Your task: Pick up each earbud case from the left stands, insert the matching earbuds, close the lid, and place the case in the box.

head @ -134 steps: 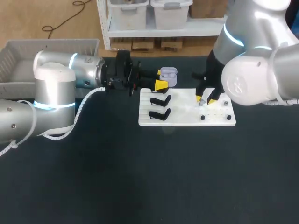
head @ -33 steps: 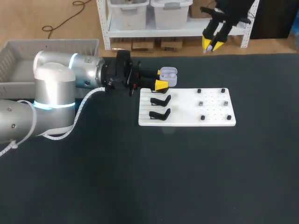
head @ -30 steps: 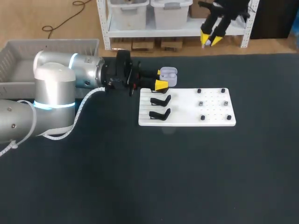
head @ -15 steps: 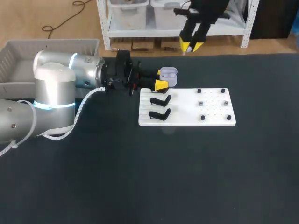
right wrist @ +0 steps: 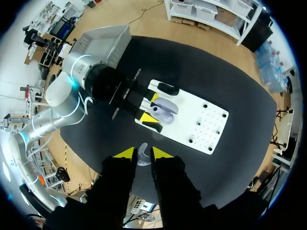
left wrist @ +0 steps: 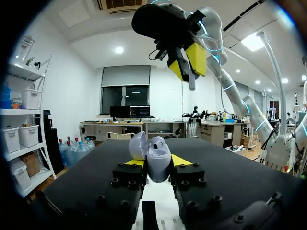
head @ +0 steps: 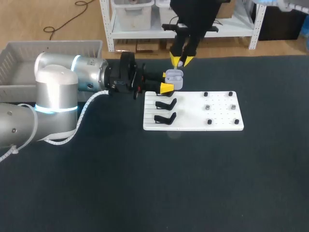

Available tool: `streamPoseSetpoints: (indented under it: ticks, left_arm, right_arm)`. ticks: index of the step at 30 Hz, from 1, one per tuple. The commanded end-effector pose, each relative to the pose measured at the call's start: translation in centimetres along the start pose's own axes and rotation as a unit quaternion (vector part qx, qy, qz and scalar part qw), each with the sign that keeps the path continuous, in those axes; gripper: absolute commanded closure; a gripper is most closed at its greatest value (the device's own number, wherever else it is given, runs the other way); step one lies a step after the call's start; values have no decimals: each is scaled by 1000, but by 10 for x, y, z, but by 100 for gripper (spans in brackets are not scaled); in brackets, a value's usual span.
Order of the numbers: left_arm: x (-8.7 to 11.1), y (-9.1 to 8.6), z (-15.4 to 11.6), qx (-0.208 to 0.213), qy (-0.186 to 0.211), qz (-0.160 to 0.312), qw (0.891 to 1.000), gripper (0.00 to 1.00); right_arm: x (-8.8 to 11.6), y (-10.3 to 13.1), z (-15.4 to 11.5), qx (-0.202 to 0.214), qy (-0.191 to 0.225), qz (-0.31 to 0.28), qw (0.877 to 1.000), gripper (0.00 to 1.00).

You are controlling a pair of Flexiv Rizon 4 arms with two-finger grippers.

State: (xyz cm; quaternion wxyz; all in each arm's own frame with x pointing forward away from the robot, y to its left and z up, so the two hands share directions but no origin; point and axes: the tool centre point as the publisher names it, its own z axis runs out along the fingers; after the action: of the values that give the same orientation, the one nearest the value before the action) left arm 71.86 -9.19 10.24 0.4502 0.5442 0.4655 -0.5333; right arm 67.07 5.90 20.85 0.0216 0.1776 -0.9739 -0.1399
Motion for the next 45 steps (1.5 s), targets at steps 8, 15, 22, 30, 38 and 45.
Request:
streamPoseSetpoints:
  ticks: [8,15,22,30,38,45]
  left_arm:
    - [0,0,0,0,1,0,1000,100]
    - [0,0,0,0,1,0,1000,100]
    - [0,0,0,0,1,0,1000,100]
    - [0,0,0,0,1,0,1000,100]
    - [0,0,0,0,1,0,1000,100]
    - [0,0,0,0,1,0,1000,100]
  right_arm:
    - [-11,-5,23,7,33,-9,999,100]
    - [-18,-5,29,7,38,-22,999,100]
    - [-23,-7,35,6,38,-33,999,100]
    - [-27,-7,41,4,41,-40,998,100]
    - [-28,-9,48,7,49,-43,998,100]
    - [-31,-12,51,16,48,-42,998,100]
